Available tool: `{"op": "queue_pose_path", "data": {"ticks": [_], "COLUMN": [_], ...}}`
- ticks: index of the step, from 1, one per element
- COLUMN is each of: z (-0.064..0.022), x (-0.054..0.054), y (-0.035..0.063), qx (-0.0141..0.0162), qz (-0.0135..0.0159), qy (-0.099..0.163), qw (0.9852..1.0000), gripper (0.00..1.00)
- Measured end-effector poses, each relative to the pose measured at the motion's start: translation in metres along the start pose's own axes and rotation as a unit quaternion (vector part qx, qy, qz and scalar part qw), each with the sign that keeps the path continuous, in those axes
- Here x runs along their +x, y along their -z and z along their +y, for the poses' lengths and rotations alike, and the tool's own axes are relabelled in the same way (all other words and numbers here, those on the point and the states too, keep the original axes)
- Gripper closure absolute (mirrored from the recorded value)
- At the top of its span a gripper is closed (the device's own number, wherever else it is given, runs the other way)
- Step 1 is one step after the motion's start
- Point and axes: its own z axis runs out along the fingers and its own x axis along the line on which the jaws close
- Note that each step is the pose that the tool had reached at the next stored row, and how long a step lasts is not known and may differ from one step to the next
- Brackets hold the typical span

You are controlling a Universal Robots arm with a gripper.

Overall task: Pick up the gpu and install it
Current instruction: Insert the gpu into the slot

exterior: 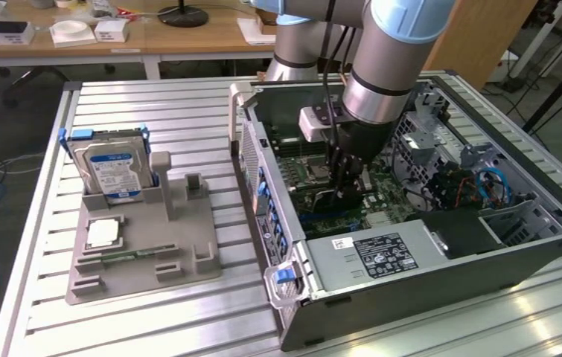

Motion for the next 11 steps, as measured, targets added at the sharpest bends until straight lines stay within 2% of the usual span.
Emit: {"op": "queue_pose_path", "data": {"ticks": [11], "z": [-0.0001], "x": [0.0001], "y": [-0.0047], "qx": [0.0001], "qz": [0.0], "qy": [0.0], "qw": [1.0], "gripper": [0.74]}}
